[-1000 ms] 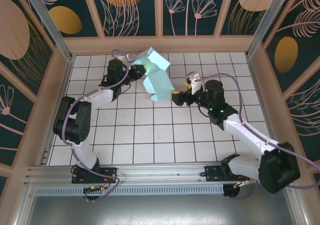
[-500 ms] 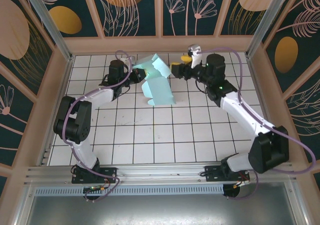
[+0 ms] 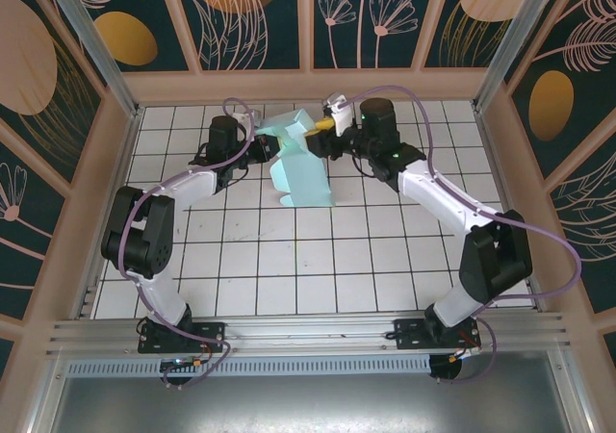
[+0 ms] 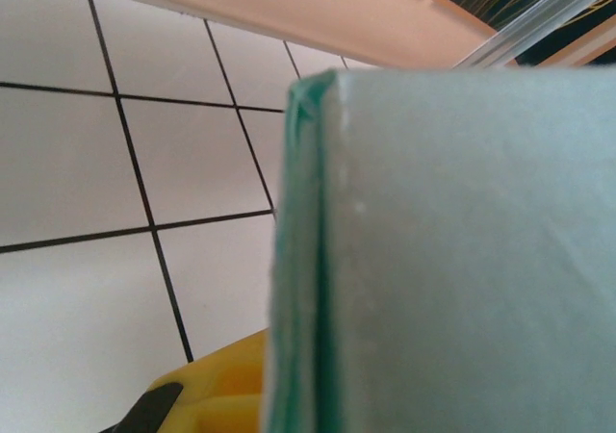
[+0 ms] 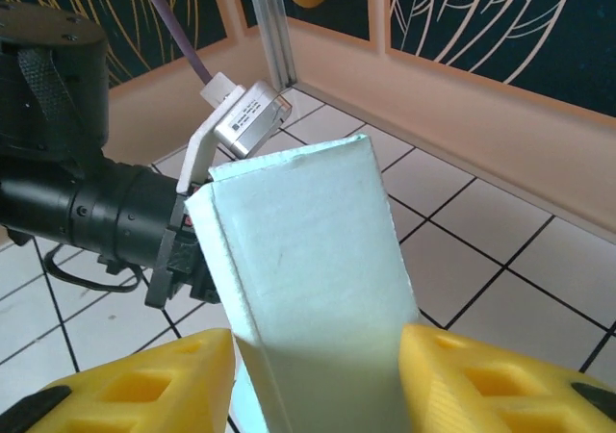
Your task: Fold the paper box
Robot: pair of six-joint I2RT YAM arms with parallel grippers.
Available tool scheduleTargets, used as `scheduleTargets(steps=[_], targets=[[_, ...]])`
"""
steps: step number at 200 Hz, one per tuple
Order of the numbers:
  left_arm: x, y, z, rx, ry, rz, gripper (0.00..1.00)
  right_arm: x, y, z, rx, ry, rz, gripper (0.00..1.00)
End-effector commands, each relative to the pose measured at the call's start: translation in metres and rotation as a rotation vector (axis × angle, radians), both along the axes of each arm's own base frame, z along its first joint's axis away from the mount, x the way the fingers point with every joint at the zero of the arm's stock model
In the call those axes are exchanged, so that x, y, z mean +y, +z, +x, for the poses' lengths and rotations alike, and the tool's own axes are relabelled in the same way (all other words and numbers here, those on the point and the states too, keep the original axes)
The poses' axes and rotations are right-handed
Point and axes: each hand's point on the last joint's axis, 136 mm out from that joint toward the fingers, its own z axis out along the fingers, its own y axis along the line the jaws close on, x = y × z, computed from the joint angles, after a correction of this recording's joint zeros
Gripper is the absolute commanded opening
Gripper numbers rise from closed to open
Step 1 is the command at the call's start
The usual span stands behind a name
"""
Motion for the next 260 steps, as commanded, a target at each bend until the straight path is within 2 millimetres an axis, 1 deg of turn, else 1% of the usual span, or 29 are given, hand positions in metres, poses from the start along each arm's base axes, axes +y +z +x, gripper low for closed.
scheduleTargets(steps=[1, 40, 70, 88, 126, 132, 148, 161, 181, 202, 211, 213, 227, 243, 260], targets=[[-0.006, 0.025, -0.005, -0.064, -0.037, -0.024, 0.0, 0.005, -0.002, 0.007, -0.042, -0.048, -0.072, 0.46], [-0.006, 0.023, -0.005, -0.055, -0.037, -0.032, 0.0, 0.005, -0.011, 0.021, -0.107, -0.173, -0.17, 0.44], [-0.007, 0.025, -0.005, -0.055, -0.041, -0.041, 0.0, 0.011, -0.021, 0.024, -0.152, -0.22, -0.252, 0.42], [-0.008, 0.025, -0.005, -0.053, -0.042, -0.043, 0.0, 0.01, -0.026, 0.029, -0.178, -0.269, -0.3, 0.38], [-0.009, 0.027, -0.006, -0.056, -0.047, -0.047, 0.0, 0.018, -0.038, 0.033, -0.202, -0.301, -0.369, 0.33], [-0.008, 0.027, -0.005, -0.056, -0.047, -0.048, 0.0, 0.018, -0.039, 0.034, -0.206, -0.308, -0.379, 0.31], [-0.009, 0.026, -0.006, -0.053, -0.05, -0.048, 0.0, 0.021, -0.042, 0.036, -0.22, -0.327, -0.407, 0.3], [-0.009, 0.026, -0.007, -0.051, -0.051, -0.05, 0.0, 0.022, -0.043, 0.038, -0.237, -0.352, -0.43, 0.25], [-0.01, 0.027, -0.006, -0.051, -0.054, -0.056, 0.0, 0.026, -0.045, 0.042, -0.262, -0.409, -0.461, 0.16], [-0.012, 0.028, -0.006, -0.047, -0.062, -0.069, 0.0, 0.028, -0.048, 0.049, -0.301, -0.498, -0.516, 0.11], [-0.012, 0.029, -0.006, -0.046, -0.063, -0.071, 0.0, 0.029, -0.052, 0.051, -0.326, -0.536, -0.554, 0.08], [-0.012, 0.029, -0.006, -0.046, -0.063, -0.071, 0.0, 0.029, -0.053, 0.052, -0.332, -0.549, -0.559, 0.06], [-0.013, 0.029, -0.007, -0.044, -0.066, -0.076, 0.0, 0.027, -0.056, 0.055, -0.388, -0.621, -0.618, 0.0], [-0.013, 0.03, -0.007, -0.045, -0.067, -0.077, 0.0, 0.024, -0.057, 0.057, -0.452, -0.7, -0.682, 0.0], [-0.012, 0.03, -0.008, -0.043, -0.065, -0.076, 0.0, 0.025, -0.058, 0.058, -0.485, -0.729, -0.711, 0.0]])
